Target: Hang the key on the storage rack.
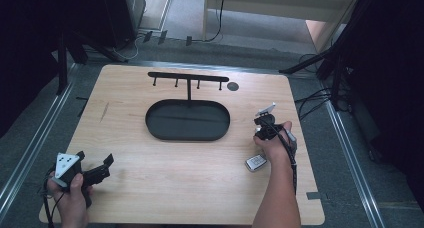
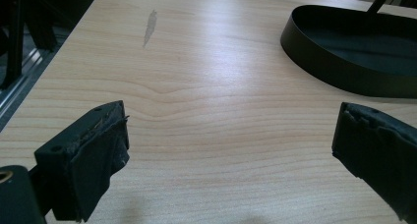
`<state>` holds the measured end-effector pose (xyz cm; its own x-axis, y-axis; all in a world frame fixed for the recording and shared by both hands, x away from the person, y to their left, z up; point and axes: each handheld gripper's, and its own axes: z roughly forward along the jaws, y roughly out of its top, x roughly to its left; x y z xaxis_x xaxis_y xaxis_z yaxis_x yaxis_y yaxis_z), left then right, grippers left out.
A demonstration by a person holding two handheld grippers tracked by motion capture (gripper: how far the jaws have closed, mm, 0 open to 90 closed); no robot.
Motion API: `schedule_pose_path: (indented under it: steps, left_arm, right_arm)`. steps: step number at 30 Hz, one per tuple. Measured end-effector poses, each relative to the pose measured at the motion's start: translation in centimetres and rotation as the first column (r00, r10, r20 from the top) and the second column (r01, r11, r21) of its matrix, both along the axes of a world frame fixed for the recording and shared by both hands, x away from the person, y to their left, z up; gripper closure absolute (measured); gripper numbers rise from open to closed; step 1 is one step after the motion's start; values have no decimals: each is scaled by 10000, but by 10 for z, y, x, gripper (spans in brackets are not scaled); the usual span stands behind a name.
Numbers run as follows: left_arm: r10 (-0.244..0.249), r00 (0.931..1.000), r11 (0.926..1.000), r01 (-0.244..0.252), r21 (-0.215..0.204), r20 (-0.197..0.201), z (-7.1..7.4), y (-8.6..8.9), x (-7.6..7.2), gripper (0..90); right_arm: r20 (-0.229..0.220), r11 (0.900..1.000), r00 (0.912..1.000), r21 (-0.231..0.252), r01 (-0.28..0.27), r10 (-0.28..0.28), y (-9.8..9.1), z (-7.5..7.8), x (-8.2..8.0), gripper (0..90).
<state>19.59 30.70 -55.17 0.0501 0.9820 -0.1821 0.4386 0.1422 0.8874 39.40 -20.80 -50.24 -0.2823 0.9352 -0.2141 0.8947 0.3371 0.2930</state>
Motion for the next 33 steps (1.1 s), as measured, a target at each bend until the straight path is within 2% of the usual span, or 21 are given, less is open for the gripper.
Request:
schedule_pose_path:
  steps: [3, 6, 8, 13, 14, 16, 17, 20, 21, 22, 27, 28, 29, 30, 31, 33]
  left_arm:
    - [-18, 10000, 10000, 18, -18, 17, 0, 0, 0, 9]
    - [-45, 10000, 10000, 45, -60, -1, 0, 1, 0, 9]
    - [-59, 10000, 10000, 59, -80, 10, 0, 1, 0, 9]
    - [-85, 10000, 9999, 85, -128, -1, 0, 1, 0, 9]
    - [-84, 10000, 9999, 84, -130, 3, 0, 1, 0, 9]
    - [-97, 10000, 9999, 97, -108, -1, 0, 1, 0, 9]
    - [-92, 10000, 9999, 92, -97, 2, 0, 1, 0, 9]
    - [-116, 9999, 9999, 116, -62, 4, 0, 1, 0, 9]
    - [-116, 9999, 9999, 116, -62, 4, 0, 1, 0, 9]
    - [-118, 9999, 9999, 118, -65, 1, 0, 1, 0, 9]
    - [-144, 9999, 9999, 145, -84, 16, 0, 1, 0, 9]
    - [-142, 9999, 9999, 142, -75, 24, 0, 1, 0, 9]
    - [-142, 9999, 9999, 142, -75, 24, 0, 1, 0, 9]
    - [-137, 9999, 9999, 137, -72, 61, 0, 0, 0, 9]
    - [-163, 9999, 9998, 163, -64, -7, 0, 1, -1, 9]
    - [-175, 9998, 9998, 175, -58, -7, 0, 0, -1, 9]
  right_arm:
    - [65, 9999, 10000, 133, 47, -48, -1, -1, 1, 634]
    - [221, 9991, 9998, 432, -10, 0, -5, -1, 1, 732]
    - [259, 9982, 9996, 579, -122, 108, -6, 0, 1, 754]
    - [545, 9977, 9981, 611, -307, 274, -5, 3, -1, 764]
    - [840, 9979, 9960, 536, -351, 305, -3, 6, -2, 765]
    - [1010, 9981, 9946, 531, -313, 258, -3, 7, -3, 765]
    - [1477, 9980, 9888, 544, -312, 229, -2, 11, -5, 765]
    - [2014, 9985, 9794, 479, -267, 166, -1, 14, -8, 766]
    - [2014, 9985, 9794, 479, -267, 166, -1, 14, -8, 766]
    - [2403, 9980, 9707, 581, -232, 86, 0, 17, -10, 767]
    - [2938, 9979, 9559, 636, -139, -54, 2, 21, -15, 767]
    - [3286, 9974, 9444, 715, -90, -150, 3, 24, -17, 767]
    - [3286, 9974, 9444, 715, -90, -150, 3, 24, -17, 767]
    - [3641, 9967, 9310, 815, -37, -263, 4, 27, -20, 768]
    - [3772, 9962, 9256, 868, -18, -311, 5, 29, -21, 768]
    - [4162, 9950, 9085, 1001, -56, -368, 7, 34, -24, 768]
